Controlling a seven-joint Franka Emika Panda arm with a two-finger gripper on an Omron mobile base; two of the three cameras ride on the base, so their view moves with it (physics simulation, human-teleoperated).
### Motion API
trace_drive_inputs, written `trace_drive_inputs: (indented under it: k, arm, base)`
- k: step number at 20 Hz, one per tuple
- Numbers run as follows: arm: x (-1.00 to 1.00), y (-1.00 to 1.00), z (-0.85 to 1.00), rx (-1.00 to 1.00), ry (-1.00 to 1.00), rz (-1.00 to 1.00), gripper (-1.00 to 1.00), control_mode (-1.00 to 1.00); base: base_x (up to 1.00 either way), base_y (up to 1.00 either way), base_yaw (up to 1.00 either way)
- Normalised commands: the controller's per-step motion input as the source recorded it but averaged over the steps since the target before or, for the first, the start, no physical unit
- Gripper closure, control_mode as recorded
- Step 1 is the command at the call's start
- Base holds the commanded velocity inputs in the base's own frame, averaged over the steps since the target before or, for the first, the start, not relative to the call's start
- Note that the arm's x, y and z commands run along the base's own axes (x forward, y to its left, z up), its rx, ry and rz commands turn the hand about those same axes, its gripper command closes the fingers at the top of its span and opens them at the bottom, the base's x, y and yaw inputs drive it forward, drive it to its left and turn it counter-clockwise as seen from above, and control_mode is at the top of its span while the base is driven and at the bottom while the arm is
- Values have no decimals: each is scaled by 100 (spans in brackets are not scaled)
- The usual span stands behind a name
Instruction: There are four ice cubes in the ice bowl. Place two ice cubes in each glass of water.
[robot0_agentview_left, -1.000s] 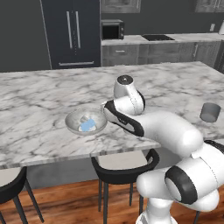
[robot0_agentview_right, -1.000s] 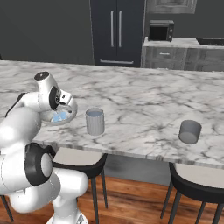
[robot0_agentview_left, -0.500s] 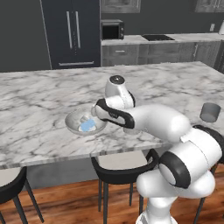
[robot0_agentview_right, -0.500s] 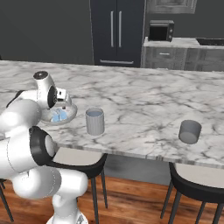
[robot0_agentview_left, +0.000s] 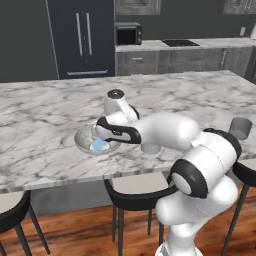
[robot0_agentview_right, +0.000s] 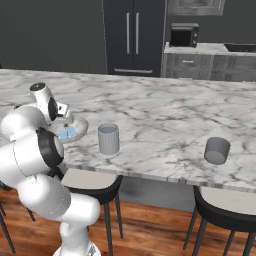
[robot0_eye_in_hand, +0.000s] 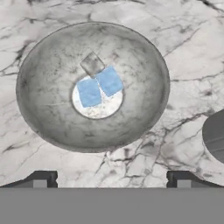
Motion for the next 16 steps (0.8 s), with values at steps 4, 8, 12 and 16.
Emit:
trace_drive_inputs:
  k: [4,8,12,16]
  arm:
    - [32,28,-37,0,2,0,-100,-100]
    - [19,12,-36,0,0,-3,-100,-100]
    - [20,0,-29,0,0,-7,-100,-100]
    - [15,1,-22,0,0,-8,-100,-100]
  base:
    - [0,0,0]
    - [0,0,0]
    - [0,0,0]
    - [0,0,0]
